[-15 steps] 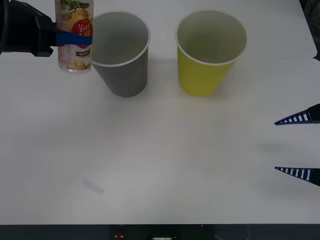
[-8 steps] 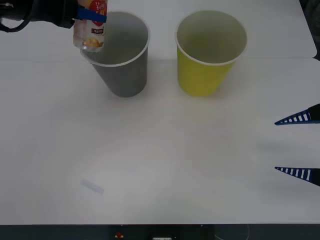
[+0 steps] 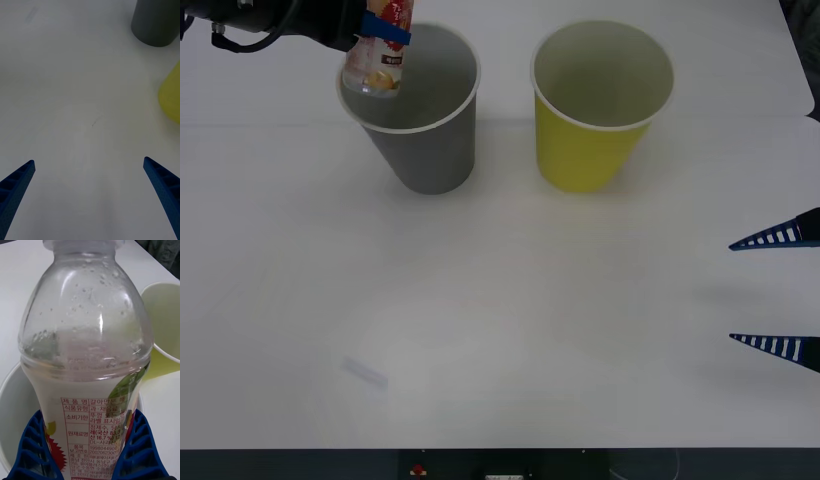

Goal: Put the can into the green bin and the plastic bottle into the gray bin

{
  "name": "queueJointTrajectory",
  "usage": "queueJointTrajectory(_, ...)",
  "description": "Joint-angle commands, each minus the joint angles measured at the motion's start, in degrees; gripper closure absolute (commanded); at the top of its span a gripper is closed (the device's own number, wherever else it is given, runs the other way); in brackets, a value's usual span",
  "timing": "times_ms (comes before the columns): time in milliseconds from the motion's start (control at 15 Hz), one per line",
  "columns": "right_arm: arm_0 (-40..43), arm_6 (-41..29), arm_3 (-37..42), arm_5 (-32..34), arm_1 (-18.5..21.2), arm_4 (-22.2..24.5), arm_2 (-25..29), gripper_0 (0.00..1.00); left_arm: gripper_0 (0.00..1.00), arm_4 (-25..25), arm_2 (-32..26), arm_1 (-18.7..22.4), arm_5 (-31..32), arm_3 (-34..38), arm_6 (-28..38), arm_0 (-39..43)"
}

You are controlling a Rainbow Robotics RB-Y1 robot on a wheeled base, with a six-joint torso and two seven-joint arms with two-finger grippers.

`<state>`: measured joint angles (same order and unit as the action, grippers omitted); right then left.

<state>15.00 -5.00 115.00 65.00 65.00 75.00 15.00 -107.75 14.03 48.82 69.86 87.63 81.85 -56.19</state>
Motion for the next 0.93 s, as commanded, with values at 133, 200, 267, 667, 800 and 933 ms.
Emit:
queueJointTrajectory(133, 0.0, 0.0, 0.0, 0.0, 0.0, 0.0, 0.0, 0.0, 0.14, -0.26, -0.05, -0.12, 0.18, 0.0, -1.51, 0.02)
queueJointTrajectory(200, 0.0, 0.0, 0.0, 0.0, 0.0, 0.0, 0.0, 0.0, 0.0, -0.61, -0.05, -0.12, 0.62, 0.0, -2.13, 0.02)
queueJointTrajectory(267, 0.0, 0.0, 0.0, 0.0, 0.0, 0.0, 0.0, 0.0, 0.0, -0.97, -0.05, -0.12, 0.98, -0.09, -3.27, 0.02)
queueJointTrajectory(667, 0.0, 0.0, 0.0, 0.0, 0.0, 0.0, 0.0, 0.0, 0.0, 0.0, -0.67, -0.12, 2.82, 2.02, -4.94, 0.2)
queueJointTrajectory(800, 0.0, 0.0, 0.0, 0.0, 0.0, 0.0, 0.0, 0.0, 0.0, 1.14, -5.94, -0.48, 7.48, 4.31, -8.63, 2.13)
queueJointTrajectory(933, 0.0, 0.0, 0.0, 0.0, 0.0, 0.0, 0.0, 0.0, 0.0, 4.57, -11.74, -0.74, 7.57, 10.28, -9.6, 9.34)
